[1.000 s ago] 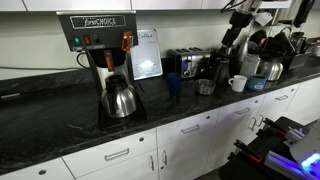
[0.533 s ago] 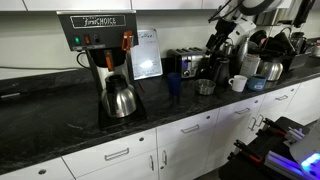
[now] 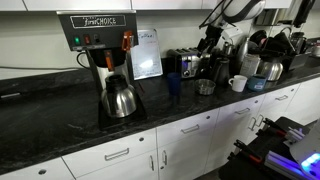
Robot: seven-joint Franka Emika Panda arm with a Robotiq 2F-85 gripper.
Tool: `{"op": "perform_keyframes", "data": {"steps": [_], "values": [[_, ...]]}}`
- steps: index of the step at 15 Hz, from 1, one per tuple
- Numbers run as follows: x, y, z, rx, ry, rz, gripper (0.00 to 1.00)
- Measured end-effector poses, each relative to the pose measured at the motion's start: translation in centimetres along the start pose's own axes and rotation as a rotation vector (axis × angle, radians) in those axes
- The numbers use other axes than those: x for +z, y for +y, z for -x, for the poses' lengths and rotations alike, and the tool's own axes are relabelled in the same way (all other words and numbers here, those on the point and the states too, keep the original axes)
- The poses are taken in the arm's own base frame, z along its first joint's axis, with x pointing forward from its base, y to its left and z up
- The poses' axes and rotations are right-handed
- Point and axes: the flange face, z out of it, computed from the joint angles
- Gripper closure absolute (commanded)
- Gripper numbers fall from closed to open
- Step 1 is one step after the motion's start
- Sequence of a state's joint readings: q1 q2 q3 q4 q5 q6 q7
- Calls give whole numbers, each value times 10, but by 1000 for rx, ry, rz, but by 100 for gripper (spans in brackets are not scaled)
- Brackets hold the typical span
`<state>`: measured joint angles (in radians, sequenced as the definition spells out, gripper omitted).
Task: Push down the left switch of the toaster
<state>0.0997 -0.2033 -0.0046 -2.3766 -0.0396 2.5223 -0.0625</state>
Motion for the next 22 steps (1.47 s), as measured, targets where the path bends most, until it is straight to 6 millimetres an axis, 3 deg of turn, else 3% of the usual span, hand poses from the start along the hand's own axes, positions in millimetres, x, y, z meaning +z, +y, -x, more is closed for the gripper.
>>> {"op": "perform_keyframes", "data": {"steps": [15,18,22], "values": [[6,5,-13,66,13,-3,0],[19,7,-27,134,50,-2,0],[54,20,-51,202,103,21,0]]}}
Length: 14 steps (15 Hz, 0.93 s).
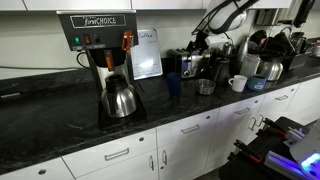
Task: Push down the left switch of the toaster
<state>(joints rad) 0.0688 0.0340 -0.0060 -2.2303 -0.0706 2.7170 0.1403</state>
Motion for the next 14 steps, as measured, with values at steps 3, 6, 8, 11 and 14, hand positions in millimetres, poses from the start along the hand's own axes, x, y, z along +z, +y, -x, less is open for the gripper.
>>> {"op": "perform_keyframes", "data": {"steps": [3,6,8,11,14], "values": [[22,20,-15,60,32,51,0],[34,28,-25,116,44,74,0],[39,23,-29,139,45,74,10],[45,18,-33,169,47,73,39],[43,18,-41,196,66,82,59]]}}
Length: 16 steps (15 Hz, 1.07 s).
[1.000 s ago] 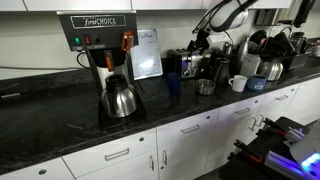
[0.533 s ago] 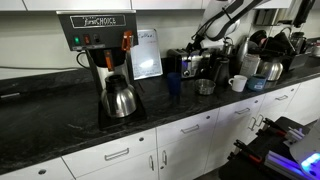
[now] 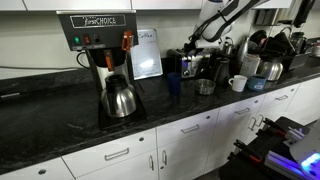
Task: Push down the left switch of the toaster
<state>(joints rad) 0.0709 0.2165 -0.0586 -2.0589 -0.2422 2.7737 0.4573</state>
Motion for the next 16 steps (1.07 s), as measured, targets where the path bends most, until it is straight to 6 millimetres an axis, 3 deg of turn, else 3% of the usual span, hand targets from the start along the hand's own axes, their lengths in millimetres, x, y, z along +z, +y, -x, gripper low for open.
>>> {"op": "perform_keyframes", "data": {"steps": [6,16], "values": [[-8,-12,-8,6,22,-13,99],[-5,-14,-5,10,8,-13,100]]}}
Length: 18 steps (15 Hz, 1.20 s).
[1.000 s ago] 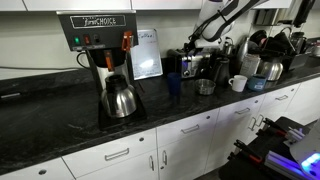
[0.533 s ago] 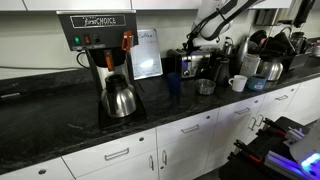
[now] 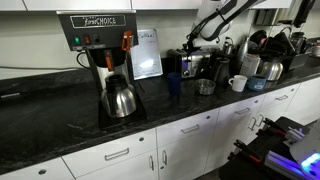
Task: Push down the left switch of the toaster
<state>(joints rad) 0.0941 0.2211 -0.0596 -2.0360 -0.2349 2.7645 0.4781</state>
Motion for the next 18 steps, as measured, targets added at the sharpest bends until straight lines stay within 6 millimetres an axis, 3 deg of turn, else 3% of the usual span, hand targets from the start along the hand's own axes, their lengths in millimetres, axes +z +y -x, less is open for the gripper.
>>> {"op": "perform_keyframes", "data": {"steps": [6,13,18], "values": [[26,8,8,14,-39,17,100],[33,6,10,14,-50,15,100],[49,-1,17,-25,-71,16,100]]}}
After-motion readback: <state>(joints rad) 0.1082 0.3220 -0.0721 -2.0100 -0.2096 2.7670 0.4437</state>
